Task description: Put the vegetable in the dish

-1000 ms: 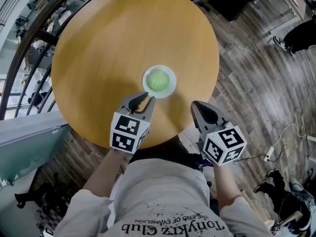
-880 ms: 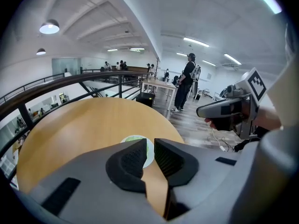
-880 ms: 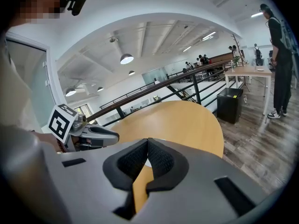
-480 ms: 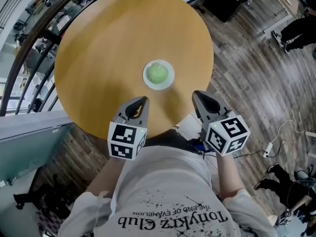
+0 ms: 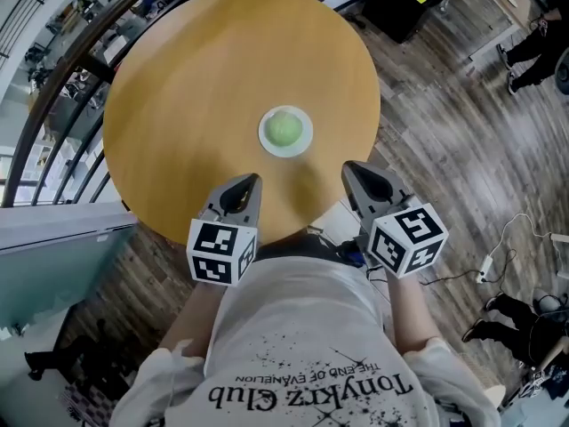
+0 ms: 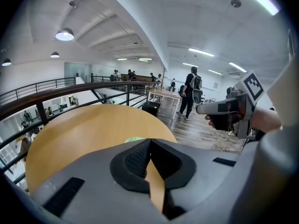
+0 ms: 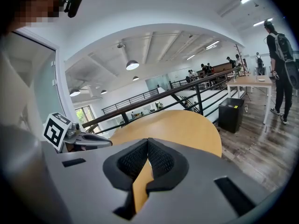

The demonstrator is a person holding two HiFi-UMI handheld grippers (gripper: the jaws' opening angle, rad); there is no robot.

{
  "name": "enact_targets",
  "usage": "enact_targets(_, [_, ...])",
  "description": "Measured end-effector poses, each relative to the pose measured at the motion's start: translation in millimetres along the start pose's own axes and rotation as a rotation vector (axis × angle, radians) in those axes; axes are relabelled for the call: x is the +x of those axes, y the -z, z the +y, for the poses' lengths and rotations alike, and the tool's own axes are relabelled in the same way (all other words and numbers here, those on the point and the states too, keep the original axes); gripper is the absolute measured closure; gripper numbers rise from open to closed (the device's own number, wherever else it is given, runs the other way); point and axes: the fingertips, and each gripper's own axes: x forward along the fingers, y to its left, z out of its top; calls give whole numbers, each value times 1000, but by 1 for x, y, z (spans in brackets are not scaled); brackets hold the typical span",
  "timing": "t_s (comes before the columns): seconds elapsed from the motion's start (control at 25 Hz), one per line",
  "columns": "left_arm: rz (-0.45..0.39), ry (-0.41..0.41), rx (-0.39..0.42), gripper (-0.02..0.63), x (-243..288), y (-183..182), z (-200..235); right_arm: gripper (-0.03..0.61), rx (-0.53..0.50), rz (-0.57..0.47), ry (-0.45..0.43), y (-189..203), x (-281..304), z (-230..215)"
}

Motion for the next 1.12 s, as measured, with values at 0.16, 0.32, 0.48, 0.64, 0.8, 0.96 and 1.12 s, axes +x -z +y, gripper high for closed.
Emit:
enact_targets(0.16, [-11, 0, -9, 591, -8, 1, -3, 557, -17, 16, -14, 5, -1, 9])
enact_targets(0.32, [-13, -10, -24, 591, -16, 6, -2, 557, -26, 22, -30, 8, 1, 17])
enact_targets(0.48, [-8, -23, -34, 591, -21, 6, -4, 557, -29, 33, -42, 7, 0, 17])
enact_targets(0.64, [1, -33, -50, 591, -27, 15, 4, 557, -37, 40, -55, 7, 8, 25])
enact_targets(0.8, [-1, -43, -71, 591, -28, 22, 13, 557, -45, 47, -65, 11, 15, 31])
enact_targets(0.96, [-4, -42, -77, 591, -22, 14, 9, 557, -41, 52, -67, 7, 13, 24])
enact_targets(1.12, [-4, -42, -78, 591, -18, 10, 7, 557, -39, 54, -72, 4, 14, 19])
